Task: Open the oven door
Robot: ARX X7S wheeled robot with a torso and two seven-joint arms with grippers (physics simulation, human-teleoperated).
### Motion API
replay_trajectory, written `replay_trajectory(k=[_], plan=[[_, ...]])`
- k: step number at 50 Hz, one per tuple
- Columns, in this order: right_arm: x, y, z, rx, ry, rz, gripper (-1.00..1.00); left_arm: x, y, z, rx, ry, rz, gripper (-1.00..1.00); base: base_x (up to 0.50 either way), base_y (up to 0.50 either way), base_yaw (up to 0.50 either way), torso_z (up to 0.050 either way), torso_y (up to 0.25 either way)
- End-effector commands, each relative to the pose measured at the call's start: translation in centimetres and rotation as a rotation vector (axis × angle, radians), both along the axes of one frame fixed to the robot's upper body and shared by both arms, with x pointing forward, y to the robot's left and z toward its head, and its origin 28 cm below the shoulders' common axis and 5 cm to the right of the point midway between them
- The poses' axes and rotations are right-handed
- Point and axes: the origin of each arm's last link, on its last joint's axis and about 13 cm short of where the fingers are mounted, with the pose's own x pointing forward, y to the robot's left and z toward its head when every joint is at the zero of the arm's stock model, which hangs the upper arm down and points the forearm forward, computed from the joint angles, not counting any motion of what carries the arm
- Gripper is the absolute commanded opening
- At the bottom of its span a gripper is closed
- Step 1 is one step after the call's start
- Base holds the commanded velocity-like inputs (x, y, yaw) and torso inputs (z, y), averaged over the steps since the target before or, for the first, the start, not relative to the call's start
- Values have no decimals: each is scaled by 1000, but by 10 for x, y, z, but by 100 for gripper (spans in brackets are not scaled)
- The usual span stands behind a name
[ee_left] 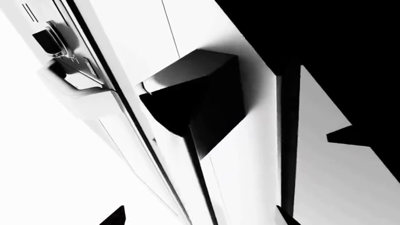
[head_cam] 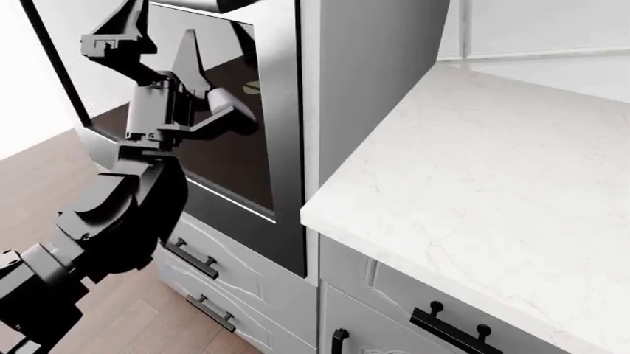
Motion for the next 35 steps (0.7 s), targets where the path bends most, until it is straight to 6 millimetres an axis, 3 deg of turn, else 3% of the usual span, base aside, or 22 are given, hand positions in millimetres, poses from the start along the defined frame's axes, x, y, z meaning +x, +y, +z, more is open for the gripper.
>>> replay_trajectory(k=[1,16,30,31,35], plan=[[0,0,0,0,1,2,100,11,2,9,42,-7,15,100,0,0,0,0,0],[0,0,0,0,2,5,100,22,5,34,56,-21,33,100,0,0,0,0,0],[0,0,0,1,-1,3,100,23,5,34,62,24,22,100,0,0,0,0,0],[0,0,0,0,-1,2,100,22,5,34,49,33,17,-100,0,0,0,0,0],[0,0,0,0,0,2,100,21,6,33,41,62,14,-100,0,0,0,0,0]])
